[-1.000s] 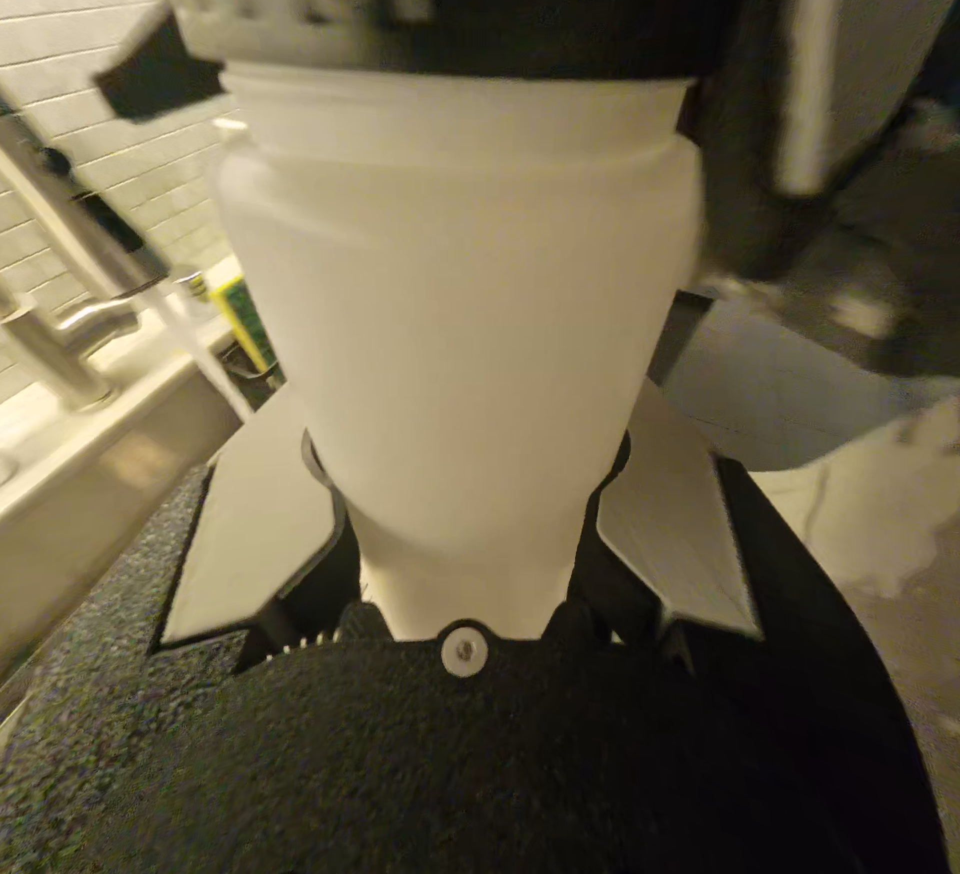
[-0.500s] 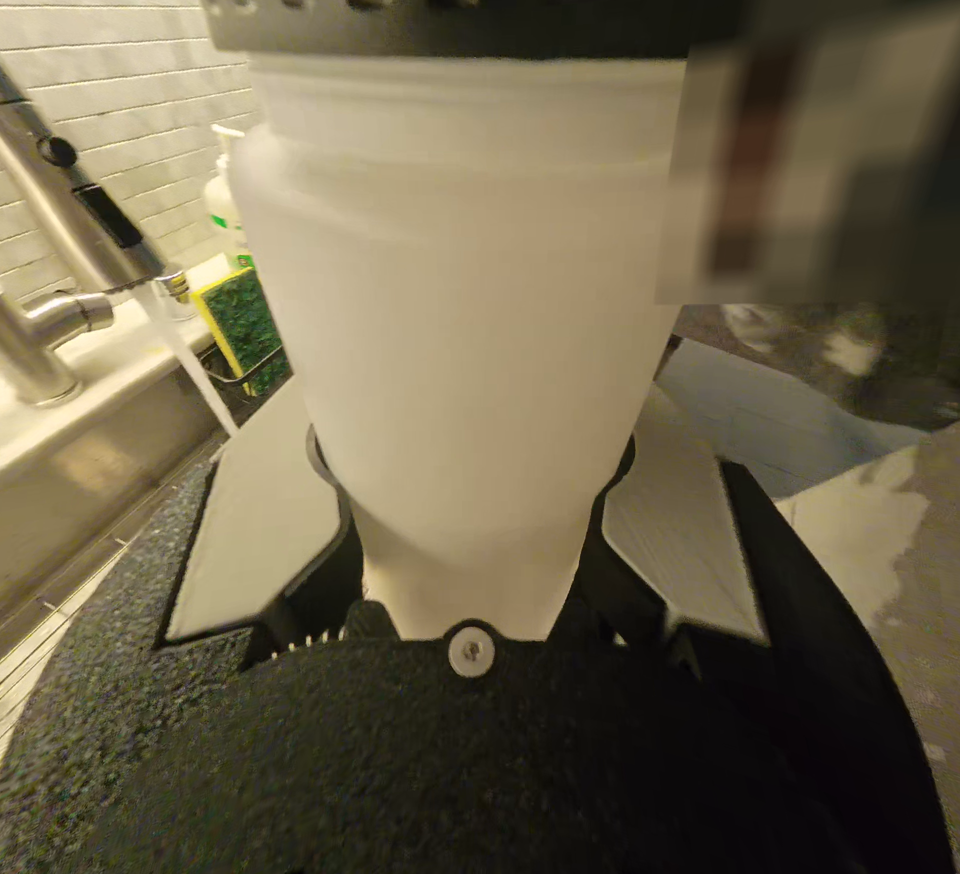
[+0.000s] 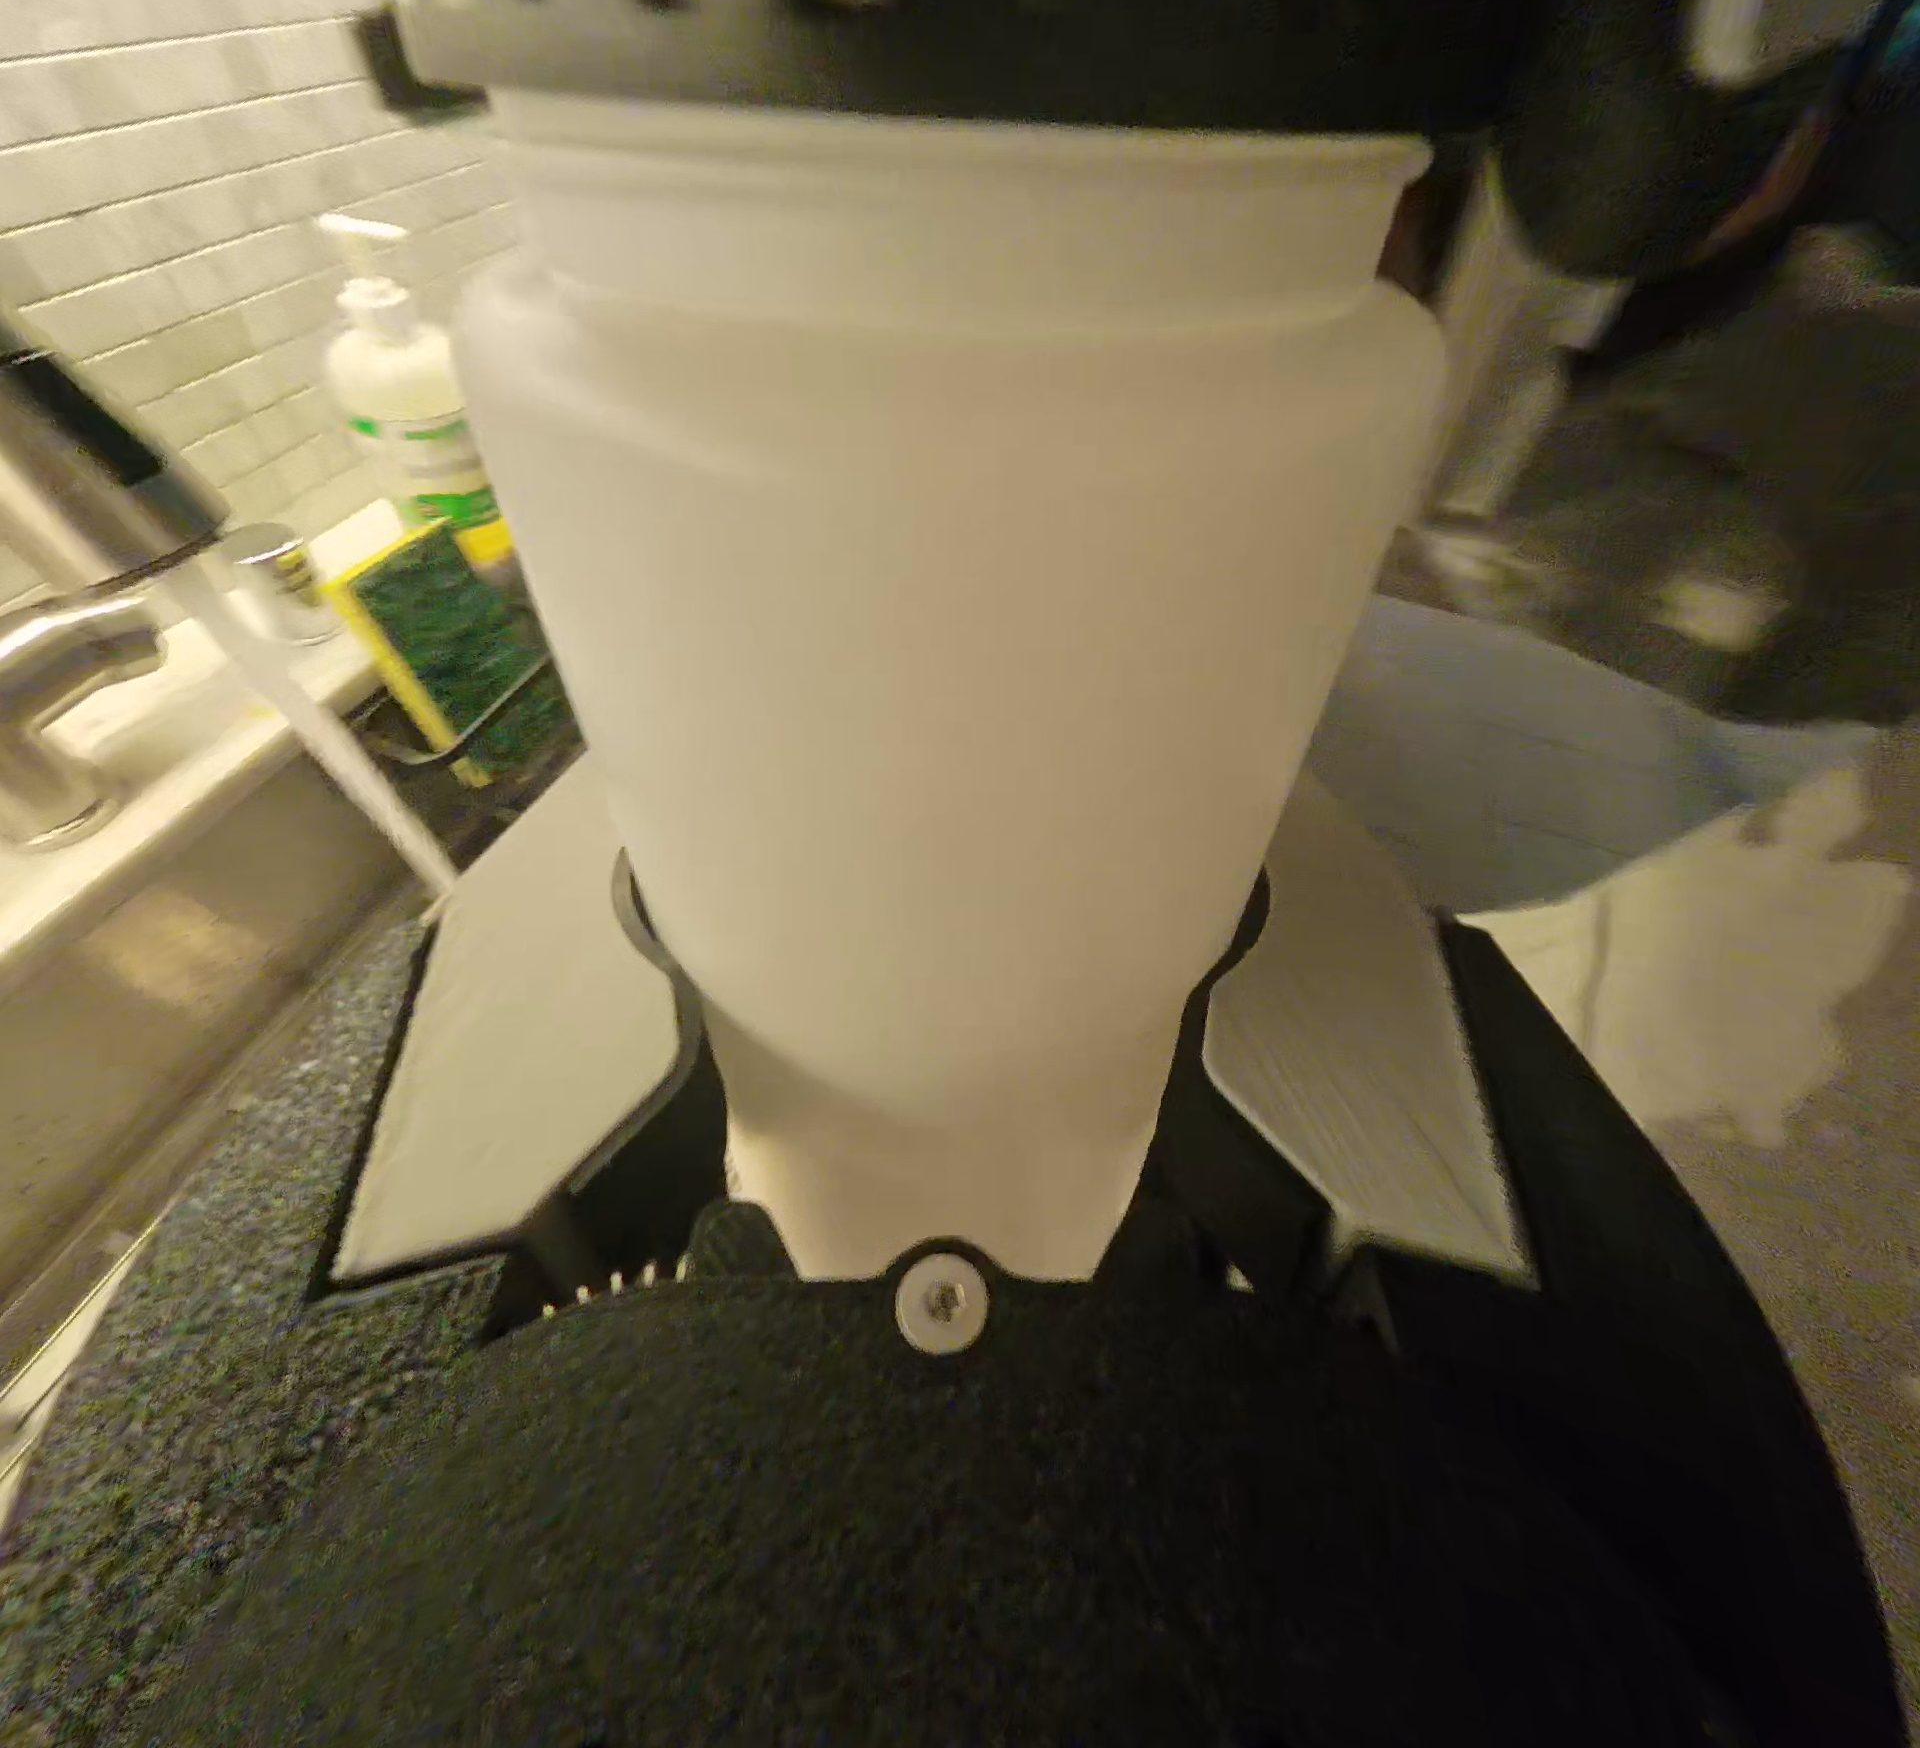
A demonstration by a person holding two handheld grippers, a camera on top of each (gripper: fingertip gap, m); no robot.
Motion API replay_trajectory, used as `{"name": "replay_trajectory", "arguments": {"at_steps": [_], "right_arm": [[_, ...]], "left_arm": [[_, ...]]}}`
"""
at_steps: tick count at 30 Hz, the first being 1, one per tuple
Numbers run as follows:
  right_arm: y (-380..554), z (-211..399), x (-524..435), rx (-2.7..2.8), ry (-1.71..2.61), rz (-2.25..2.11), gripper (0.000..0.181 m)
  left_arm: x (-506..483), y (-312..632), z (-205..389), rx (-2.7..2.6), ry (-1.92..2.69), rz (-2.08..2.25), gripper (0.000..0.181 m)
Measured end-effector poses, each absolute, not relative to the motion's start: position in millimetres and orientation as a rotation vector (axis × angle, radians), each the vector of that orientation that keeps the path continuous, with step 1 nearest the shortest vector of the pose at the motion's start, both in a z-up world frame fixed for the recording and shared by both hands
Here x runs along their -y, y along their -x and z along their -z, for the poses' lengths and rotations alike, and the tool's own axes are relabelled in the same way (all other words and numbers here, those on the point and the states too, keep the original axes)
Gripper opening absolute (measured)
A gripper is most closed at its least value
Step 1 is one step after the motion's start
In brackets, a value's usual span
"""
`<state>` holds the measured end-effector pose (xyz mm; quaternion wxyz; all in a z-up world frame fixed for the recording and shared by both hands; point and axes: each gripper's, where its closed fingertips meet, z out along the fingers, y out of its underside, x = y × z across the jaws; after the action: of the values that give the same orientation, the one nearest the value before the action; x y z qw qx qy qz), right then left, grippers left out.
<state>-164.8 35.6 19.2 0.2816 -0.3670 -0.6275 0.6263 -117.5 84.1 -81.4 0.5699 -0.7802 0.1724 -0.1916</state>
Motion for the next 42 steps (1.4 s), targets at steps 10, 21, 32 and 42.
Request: {"name": "replay_trajectory", "arguments": {"at_steps": [10, 21, 32, 42], "right_arm": [[149.9, -111.9, -71.7, 1.671, 0.543, -2.154, 0.076], [110.3, 21.6, -224.3, 1.140, 1.284, -1.185, 0.076], [10.6, 98.5, -237.9, 0.886, 1.643, -0.969, 0.076], [3.3, 96.0, -261.6, 0.875, 1.665, -0.886, 0.077]], "left_arm": [[-73.4, 97.9, 76.0, -0.408, 1.817, 0.596, 0.104], [-117.6, 193.9, 202.4, -0.031, 2.122, 0.262, 0.104], [-194.6, 249.1, 308.8, 0.058, 2.295, 0.073, 0.105], [-248.9, 253.2, 307.8, 0.064, 2.264, 0.064, 0.105]]}}
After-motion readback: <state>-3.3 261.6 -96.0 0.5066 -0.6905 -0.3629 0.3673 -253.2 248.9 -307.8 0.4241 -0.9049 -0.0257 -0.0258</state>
